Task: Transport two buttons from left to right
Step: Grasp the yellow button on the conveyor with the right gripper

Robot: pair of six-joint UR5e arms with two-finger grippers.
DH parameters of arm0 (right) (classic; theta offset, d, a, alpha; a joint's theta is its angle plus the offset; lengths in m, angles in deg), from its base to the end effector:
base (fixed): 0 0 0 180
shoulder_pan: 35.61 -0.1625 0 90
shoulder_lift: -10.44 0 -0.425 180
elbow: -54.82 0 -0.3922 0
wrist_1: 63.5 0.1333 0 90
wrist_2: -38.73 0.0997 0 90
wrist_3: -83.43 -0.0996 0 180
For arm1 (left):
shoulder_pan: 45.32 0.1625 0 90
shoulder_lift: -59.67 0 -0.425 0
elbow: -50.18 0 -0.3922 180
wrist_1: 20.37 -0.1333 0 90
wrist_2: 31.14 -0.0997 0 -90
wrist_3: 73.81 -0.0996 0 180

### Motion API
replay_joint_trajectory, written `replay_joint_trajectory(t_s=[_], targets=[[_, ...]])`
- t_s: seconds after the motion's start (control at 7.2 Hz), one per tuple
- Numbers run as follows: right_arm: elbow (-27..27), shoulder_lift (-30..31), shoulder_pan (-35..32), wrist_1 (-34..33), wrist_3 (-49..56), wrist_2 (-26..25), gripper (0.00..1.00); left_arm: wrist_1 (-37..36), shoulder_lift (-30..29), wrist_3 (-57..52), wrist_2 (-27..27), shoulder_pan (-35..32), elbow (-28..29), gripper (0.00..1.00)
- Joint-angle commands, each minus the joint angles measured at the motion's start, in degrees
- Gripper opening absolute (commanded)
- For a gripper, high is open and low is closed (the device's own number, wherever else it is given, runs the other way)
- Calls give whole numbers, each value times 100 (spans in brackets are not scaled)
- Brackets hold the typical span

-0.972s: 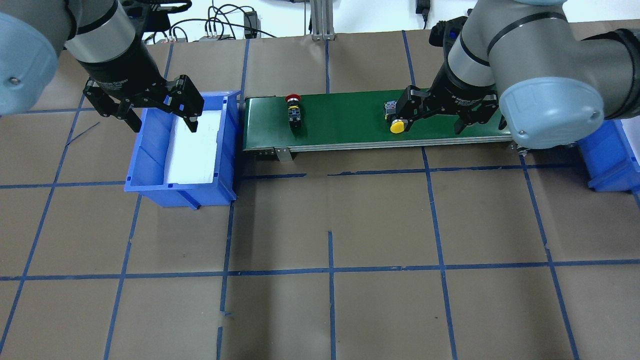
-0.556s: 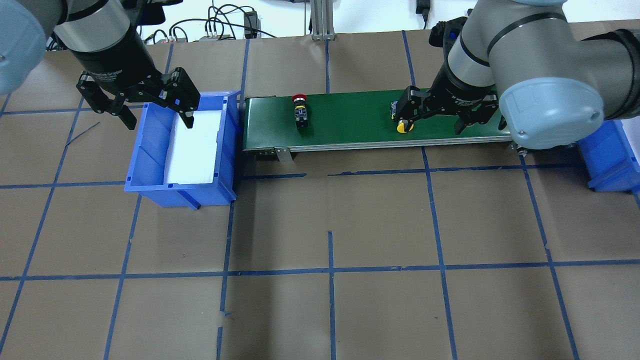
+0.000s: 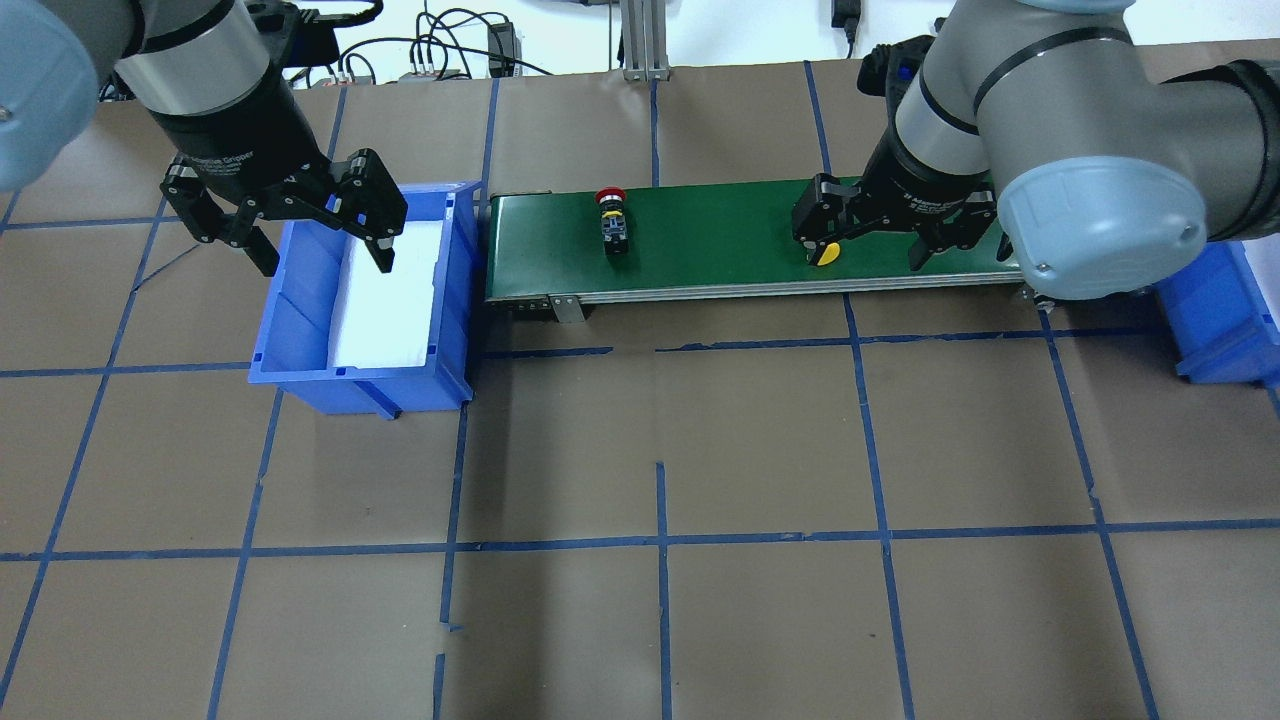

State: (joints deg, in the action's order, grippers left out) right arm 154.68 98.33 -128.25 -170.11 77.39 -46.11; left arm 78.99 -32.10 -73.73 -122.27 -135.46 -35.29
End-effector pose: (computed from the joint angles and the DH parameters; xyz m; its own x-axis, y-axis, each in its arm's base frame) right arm 0.1654 -0.4996 0.4151 -0.9939 0.0519 -0.0977 0.0590 0.9957 -0.0710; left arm -0.1325 -0.4921 0.4958 -0.9998 0.0033 -0.0198 0.0010 0.9934 0.1149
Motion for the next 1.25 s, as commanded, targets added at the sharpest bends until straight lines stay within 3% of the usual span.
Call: replay_joint_trajectory(t_s=[0.0,1.11], targets=[[-19,0,0,0,-64,29,100,-4,1,1,-10,-3,-5,100],[-10,105,-9,27,-3,3,100,13,9,1,-54,6,-14,100]])
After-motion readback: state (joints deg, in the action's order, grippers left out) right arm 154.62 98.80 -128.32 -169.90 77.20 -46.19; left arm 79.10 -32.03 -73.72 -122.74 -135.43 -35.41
